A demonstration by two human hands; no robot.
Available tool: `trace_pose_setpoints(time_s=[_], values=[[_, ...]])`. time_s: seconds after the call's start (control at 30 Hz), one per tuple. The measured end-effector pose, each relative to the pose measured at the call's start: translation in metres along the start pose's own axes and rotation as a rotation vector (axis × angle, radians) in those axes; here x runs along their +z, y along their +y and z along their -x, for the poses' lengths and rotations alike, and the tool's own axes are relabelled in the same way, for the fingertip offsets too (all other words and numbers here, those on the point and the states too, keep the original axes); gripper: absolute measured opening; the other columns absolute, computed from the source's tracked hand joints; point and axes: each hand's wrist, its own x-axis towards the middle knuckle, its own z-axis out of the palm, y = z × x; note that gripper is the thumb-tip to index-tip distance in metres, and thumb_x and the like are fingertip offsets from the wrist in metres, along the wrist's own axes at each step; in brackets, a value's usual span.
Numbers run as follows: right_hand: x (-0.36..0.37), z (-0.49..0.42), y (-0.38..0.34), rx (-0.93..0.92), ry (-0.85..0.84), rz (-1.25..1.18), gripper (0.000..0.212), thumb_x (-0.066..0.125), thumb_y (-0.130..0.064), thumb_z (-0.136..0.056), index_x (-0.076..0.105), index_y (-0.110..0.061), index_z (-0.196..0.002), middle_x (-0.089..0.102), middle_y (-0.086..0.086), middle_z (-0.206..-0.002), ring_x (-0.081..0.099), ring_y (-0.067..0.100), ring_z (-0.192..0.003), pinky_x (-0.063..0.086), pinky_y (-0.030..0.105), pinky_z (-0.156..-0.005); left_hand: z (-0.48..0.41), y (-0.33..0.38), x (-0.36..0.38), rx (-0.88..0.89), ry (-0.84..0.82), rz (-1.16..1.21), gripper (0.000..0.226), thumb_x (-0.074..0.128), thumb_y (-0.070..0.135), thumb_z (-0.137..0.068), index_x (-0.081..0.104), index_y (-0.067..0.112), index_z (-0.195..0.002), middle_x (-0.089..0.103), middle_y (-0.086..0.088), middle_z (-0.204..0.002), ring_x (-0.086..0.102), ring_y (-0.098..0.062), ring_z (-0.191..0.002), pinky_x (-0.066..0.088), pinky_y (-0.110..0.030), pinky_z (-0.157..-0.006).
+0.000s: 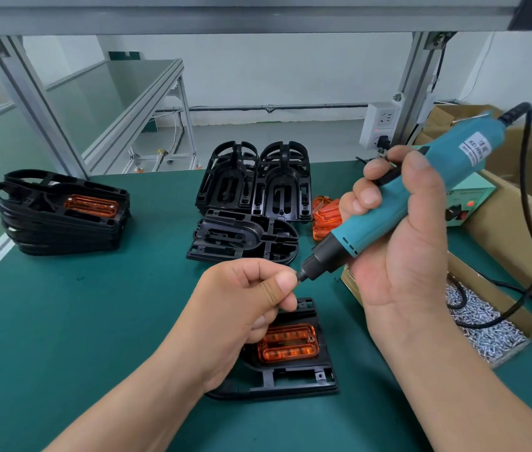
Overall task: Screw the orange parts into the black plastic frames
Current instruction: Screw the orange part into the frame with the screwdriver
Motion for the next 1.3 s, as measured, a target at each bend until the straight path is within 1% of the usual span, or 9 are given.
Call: trace_pose_setpoints(time_s=[0.07, 0.17, 0.33, 0.57, 0.7, 0.83, 1.0, 1.13, 1.3], values=[[-0.001, -0.001, 0.001, 0.016, 0.017, -0.016, 0.006, 0.056, -0.022, -0.108, 0.058, -0.016, -0.104, 0.063, 0.002, -0.090, 0.053, 0.010, -0.065, 0.045, 0.025, -0.067, 0.000, 0.000, 0.000, 0.028, -0.004, -0.001, 0.007, 0.072, 0.017, -0.096, 0.080, 0.017, -0.096, 0.068, -0.010, -0.077, 0.032, -0.009, -0.048, 0.026, -0.020, -0.043], [-0.003, -0.002, 0.004, 0.036, 0.050, -0.034, 0.007, 0.057, -0.022, -0.107, 0.056, -0.016, -0.104, 0.064, 0.002, -0.089, 0.054, 0.010, -0.064, 0.046, 0.024, -0.065, 0.000, -0.003, -0.002, 0.037, 0.003, -0.007, 0.018, 0.074, 0.022, -0.091, 0.079, 0.023, -0.108, 0.070, -0.012, -0.079, 0.032, -0.009, -0.049, 0.028, -0.020, -0.043], [-0.006, -0.005, 0.005, 0.065, 0.108, -0.037, 0.007, 0.057, -0.020, -0.107, 0.055, -0.014, -0.104, 0.066, 0.003, -0.088, 0.056, 0.011, -0.063, 0.048, 0.024, -0.061, 0.000, -0.002, -0.002, 0.001, -0.020, 0.006, 0.014, 0.070, 0.017, -0.098, 0.080, 0.022, -0.108, 0.071, -0.011, -0.082, 0.031, -0.009, -0.049, 0.026, -0.019, -0.043], [-0.010, -0.008, 0.002, 0.095, 0.139, -0.036, 0.010, 0.056, -0.022, -0.107, 0.057, -0.016, -0.098, 0.066, 0.001, -0.087, 0.055, 0.009, -0.056, 0.047, 0.022, -0.053, -0.001, 0.005, -0.005, -0.009, 0.007, -0.113, 0.035, 0.065, 0.057, -0.091, 0.078, 0.027, -0.104, 0.075, -0.010, -0.086, 0.029, -0.012, -0.051, 0.026, -0.021, -0.044], [-0.010, -0.009, -0.002, 0.107, 0.115, -0.016, 0.011, 0.055, -0.021, -0.106, 0.056, -0.015, -0.097, 0.063, 0.000, -0.086, 0.052, 0.009, -0.056, 0.044, 0.022, -0.052, -0.003, 0.010, -0.013, 0.056, 0.073, -0.356, 0.025, 0.068, 0.047, -0.092, 0.078, 0.024, -0.091, 0.074, -0.003, -0.078, 0.033, -0.011, -0.048, 0.031, -0.022, -0.044], [-0.009, -0.011, -0.004, 0.125, 0.082, 0.043, 0.008, 0.054, -0.019, -0.104, 0.056, -0.014, -0.098, 0.063, 0.001, -0.083, 0.050, 0.010, -0.054, 0.042, 0.022, -0.051, 0.002, 0.010, -0.016, 0.094, 0.086, -0.829, 0.014, 0.070, 0.054, -0.090, 0.074, 0.042, -0.094, 0.064, 0.016, -0.065, 0.051, 0.001, -0.052, 0.040, -0.013, -0.050], [-0.009, -0.010, -0.003, 0.181, -0.020, 0.197, 0.006, 0.059, -0.018, -0.099, 0.056, -0.013, -0.100, 0.065, 0.005, -0.081, 0.051, 0.013, -0.050, 0.042, 0.025, -0.048, 0.007, 0.005, -0.004, 0.108, 0.029, -1.319, 0.042, 0.065, 0.069, -0.082, 0.063, 0.051, -0.120, 0.056, 0.025, -0.071, 0.050, 0.007, -0.068, 0.033, -0.020, -0.057], [-0.006, -0.007, 0.002, 0.200, -0.087, 0.273, 0.007, 0.063, -0.018, -0.096, 0.060, -0.012, -0.098, 0.065, 0.008, -0.080, 0.050, 0.017, -0.048, 0.040, 0.026, -0.048, 0.008, 0.002, 0.001, 0.159, 0.051, -1.458, 0.052, 0.060, 0.071, -0.084, 0.056, 0.049, -0.130, 0.065, 0.020, -0.092, 0.060, -0.006, -0.091, 0.041, -0.029, -0.068], [-0.004, -0.004, 0.005, 0.204, -0.117, 0.313, 0.007, 0.064, -0.018, -0.095, 0.060, -0.013, -0.097, 0.065, 0.009, -0.080, 0.050, 0.018, -0.046, 0.039, 0.027, -0.048, 0.008, -0.001, 0.002, 0.173, 0.077, -1.511, 0.052, 0.058, 0.073, -0.085, 0.054, 0.047, -0.130, 0.068, 0.017, -0.097, 0.063, -0.010, -0.097, 0.043, -0.031, -0.069]])
